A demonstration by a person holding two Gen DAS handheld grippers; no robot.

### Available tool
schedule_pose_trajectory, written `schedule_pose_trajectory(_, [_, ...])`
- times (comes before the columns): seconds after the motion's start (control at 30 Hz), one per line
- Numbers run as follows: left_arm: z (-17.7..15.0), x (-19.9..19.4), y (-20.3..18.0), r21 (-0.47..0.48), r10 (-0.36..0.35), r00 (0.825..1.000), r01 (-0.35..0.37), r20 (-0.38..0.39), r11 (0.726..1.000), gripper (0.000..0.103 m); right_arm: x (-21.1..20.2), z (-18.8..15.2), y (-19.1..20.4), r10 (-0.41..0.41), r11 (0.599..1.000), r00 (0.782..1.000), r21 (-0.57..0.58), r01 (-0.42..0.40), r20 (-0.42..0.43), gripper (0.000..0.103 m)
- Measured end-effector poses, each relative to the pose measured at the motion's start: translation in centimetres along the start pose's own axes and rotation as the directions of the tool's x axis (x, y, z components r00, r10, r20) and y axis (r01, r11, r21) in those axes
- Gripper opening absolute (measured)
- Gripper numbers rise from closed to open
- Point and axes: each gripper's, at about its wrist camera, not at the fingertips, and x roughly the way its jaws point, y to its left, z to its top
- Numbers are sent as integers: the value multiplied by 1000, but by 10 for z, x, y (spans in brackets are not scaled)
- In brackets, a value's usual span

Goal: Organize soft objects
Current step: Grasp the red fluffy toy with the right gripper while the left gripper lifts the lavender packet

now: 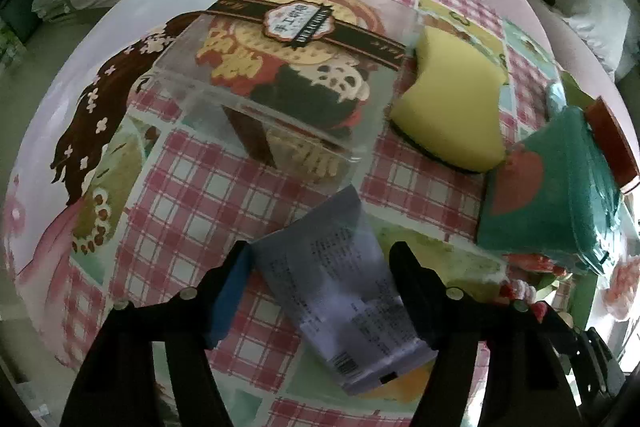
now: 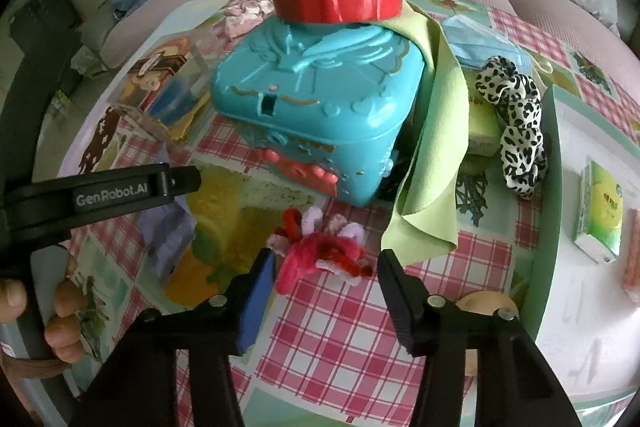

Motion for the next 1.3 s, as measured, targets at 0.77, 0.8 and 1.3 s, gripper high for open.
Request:
schedule_pose_trajectory(0.77, [1,-13,-1,21,-47,999,47,21,999,69,-15,-3,-7,3,1000,1000,-13,-2,13,38])
schedule_pose_trajectory(0.8, [1,-14,-2,24,-48,999,48,24,999,69,-17,-2,-7,3,1000,1000,-14,-3,16,38])
schedule_pose_trajectory(1.3, [4,-49,1,55,-81,992,76,93,996,69,-46,-3,-16,-13,1000,998,-1,13,64,38])
